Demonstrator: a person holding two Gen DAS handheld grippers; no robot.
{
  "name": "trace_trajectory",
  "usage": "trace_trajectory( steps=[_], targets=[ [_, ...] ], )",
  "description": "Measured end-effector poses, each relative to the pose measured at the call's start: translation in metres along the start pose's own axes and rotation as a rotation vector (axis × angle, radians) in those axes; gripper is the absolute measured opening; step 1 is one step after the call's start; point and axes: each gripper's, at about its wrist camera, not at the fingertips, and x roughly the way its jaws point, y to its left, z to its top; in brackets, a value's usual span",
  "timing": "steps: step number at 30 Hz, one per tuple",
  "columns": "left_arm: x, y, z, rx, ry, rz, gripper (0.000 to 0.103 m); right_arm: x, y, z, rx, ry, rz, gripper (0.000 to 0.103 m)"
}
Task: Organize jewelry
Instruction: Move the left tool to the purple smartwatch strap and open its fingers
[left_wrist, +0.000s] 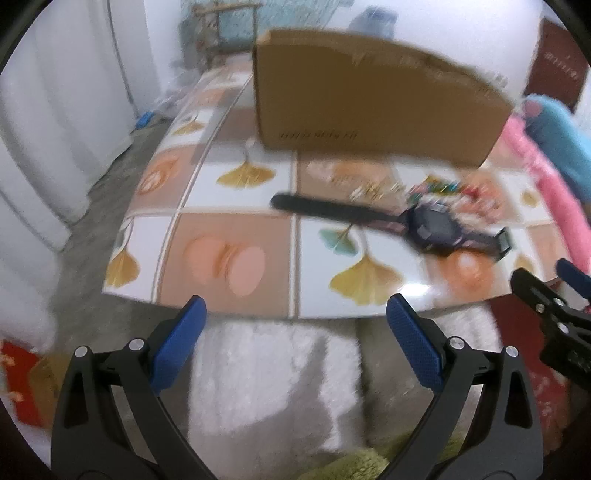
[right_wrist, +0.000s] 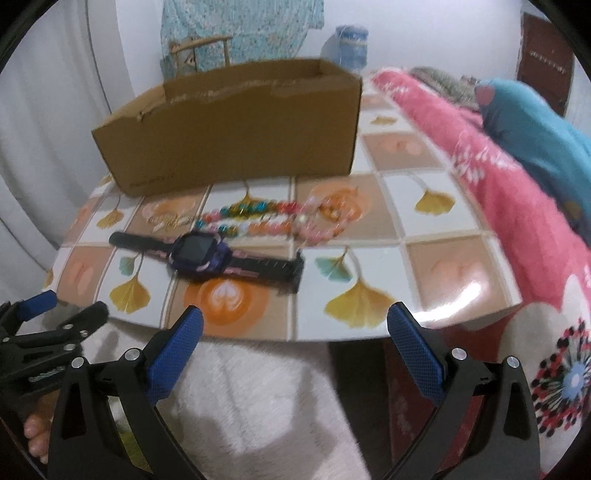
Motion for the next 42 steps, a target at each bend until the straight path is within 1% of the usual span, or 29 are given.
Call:
trace_trajectory(
  steps=[2,4,7,11,14,16,17,20,25,27,28,30,32,34,37,40,42],
  targets=[
    [-0.006,0.005,0.001,-0.027,-0.05,-0.068,0.095,-0.006,-0.001,0.004,-0.011,-0.044,-0.002,0.097],
    [-0.011,0.008,0.002,-0.052,-0.079,-0.128,0.095,-0.012,-0.004,0.005,-0.014,-0.09,0.007,0.097],
    [-0.013,0.006,0.014,-0.068,-0.098,-0.157,0.095,-0.024,-0.012,0.009,0.003,-0.178,0.026,0.097],
    [-0.013,0.009,0.022,-0.092,-0.1,-0.24,0.095,-0.036,-0.018,0.012,0.005,-0.253,0.052,0.097],
    [-0.014,0.006,0.025,-0.068,-0.119,-0.239,0.095,-0.044,-0.019,0.015,-0.024,-0.303,0.061,0.097],
    [-0.015,0.005,0.025,-0.045,-0.124,-0.224,0.095,-0.045,-0.019,0.017,-0.057,-0.308,0.089,0.097],
    [-0.015,0.004,0.027,-0.026,-0.129,-0.202,0.095,-0.046,-0.02,0.017,-0.068,-0.308,0.105,0.097],
    [-0.015,0.006,0.032,0.018,-0.129,-0.174,0.095,-0.044,-0.023,0.019,-0.09,-0.283,0.169,0.097],
    [-0.017,0.012,0.04,0.112,-0.174,-0.127,0.094,-0.029,-0.024,0.022,-0.104,-0.207,0.274,0.097],
    [-0.016,0.012,0.043,0.152,-0.185,-0.121,0.087,-0.021,-0.022,0.023,-0.115,-0.174,0.31,0.097],
    [-0.014,0.011,0.045,0.178,-0.181,-0.124,0.077,-0.019,-0.02,0.023,-0.12,-0.166,0.318,0.097],
    [-0.008,0.008,0.048,0.216,-0.163,-0.135,0.07,-0.014,-0.015,0.023,-0.141,-0.145,0.338,0.097],
    [-0.001,0.005,0.051,0.25,-0.14,-0.163,0.059,-0.009,-0.01,0.023,-0.17,-0.123,0.365,0.097],
    [0.005,0.001,0.054,0.295,-0.12,-0.191,0.052,-0.004,-0.005,0.024,-0.195,-0.102,0.387,0.097],
    [0.016,-0.007,0.059,0.403,-0.1,-0.219,0.045,0.009,0.006,0.027,-0.253,-0.049,0.438,0.096],
    [0.024,-0.009,0.065,0.466,-0.085,-0.247,0.038,0.024,0.015,0.033,-0.307,0.008,0.468,0.088],
    [0.03,-0.01,0.07,0.504,-0.071,-0.275,0.038,0.032,0.019,0.037,-0.34,0.039,0.477,0.081]
  ],
)
